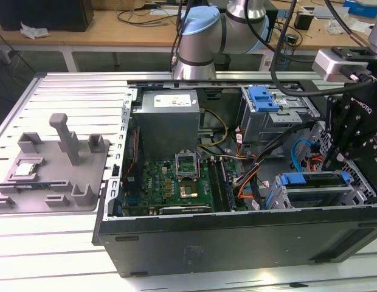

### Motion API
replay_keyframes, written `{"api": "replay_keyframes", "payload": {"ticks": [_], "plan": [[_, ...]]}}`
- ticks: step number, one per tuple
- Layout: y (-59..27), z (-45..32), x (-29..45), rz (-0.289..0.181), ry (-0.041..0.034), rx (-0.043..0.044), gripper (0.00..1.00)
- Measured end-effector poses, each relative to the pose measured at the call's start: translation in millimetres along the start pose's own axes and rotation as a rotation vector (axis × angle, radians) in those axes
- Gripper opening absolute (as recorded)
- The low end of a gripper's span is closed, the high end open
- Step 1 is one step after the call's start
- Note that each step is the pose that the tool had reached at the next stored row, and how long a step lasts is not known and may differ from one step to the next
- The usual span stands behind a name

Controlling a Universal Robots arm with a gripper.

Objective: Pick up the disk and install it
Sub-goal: 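Insert the first disk wire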

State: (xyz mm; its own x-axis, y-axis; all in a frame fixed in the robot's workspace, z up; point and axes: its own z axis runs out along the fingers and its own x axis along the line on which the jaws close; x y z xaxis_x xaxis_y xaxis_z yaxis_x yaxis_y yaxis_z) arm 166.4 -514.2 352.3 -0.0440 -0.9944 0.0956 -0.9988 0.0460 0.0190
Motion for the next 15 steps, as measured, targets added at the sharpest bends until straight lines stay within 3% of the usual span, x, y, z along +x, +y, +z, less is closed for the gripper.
{"api": "replay_keyframes", "payload": {"ticks": [1,5,8,11,15], "plan": [[0.0,0.0,0.5,0.0,-0.0043,0.0,0.16],[-0.4,0.8,9.2,-0.001,-0.0446,-0.0011,0.16],[-0.7,1.1,12.3,-0.001,-0.0517,-0.0014,0.16],[-1.0,1.5,16.0,-0.002,-0.069,-0.0022,0.16],[-1.0,1.5,16.3,-0.001,-0.0694,-0.0022,0.16]]}}
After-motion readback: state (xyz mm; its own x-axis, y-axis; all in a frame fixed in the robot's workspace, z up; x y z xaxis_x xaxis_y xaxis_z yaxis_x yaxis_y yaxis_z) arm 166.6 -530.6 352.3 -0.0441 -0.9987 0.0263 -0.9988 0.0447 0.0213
